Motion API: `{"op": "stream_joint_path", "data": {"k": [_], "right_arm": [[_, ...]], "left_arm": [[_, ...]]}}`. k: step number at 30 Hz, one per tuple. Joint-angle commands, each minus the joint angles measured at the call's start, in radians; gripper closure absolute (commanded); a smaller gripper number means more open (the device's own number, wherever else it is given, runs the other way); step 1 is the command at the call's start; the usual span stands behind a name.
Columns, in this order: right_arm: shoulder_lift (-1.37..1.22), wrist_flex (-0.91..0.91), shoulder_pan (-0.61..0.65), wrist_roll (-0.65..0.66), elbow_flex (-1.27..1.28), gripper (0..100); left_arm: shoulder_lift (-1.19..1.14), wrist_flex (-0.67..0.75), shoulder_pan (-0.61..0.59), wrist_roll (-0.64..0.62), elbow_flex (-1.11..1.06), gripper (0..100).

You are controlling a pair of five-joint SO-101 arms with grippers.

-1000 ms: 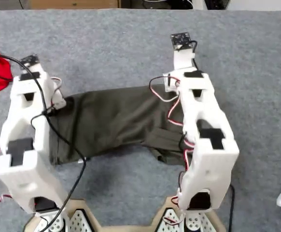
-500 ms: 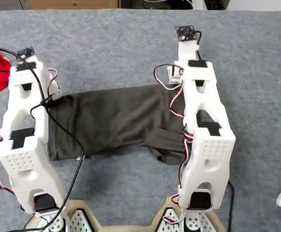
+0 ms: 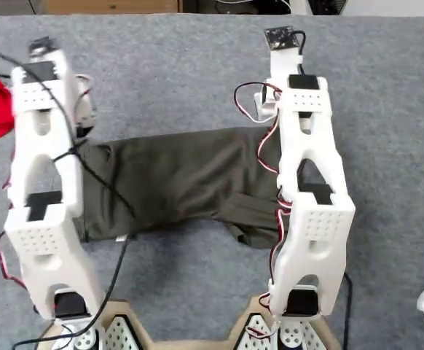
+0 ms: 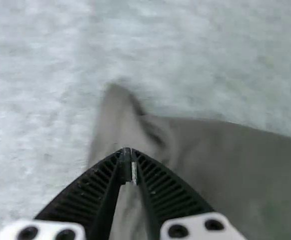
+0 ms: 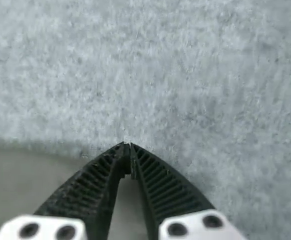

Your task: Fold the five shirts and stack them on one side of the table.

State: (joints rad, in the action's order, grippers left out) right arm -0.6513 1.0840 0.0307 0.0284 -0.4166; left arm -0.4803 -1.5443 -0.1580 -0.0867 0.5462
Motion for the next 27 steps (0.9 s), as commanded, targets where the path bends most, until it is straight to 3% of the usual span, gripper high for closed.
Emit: {"op": "stream_joint_path", "data": {"k": [1,8,17,27], "right_arm": [[-0.019,0.008,-0.012,0.011,-0.019,99.3],[-0.143,-0.008,-0.015,0.011,-0.058,99.3],[-0.183,-0.009,-0.068,0.009,-0.124,99.3],[-0.182,-0.005,-0.068,0.017,-0.156,99.3]], "left_arm": [[-0.018,0.058,0.041,0.009,0.02,98],[-0.211,0.186,-0.044,0.015,-0.025,98],[-0.335,0.126,-0.143,0.017,0.152,98],[-0.417,0.126,-0.14,0.058,0.376,98]]}}
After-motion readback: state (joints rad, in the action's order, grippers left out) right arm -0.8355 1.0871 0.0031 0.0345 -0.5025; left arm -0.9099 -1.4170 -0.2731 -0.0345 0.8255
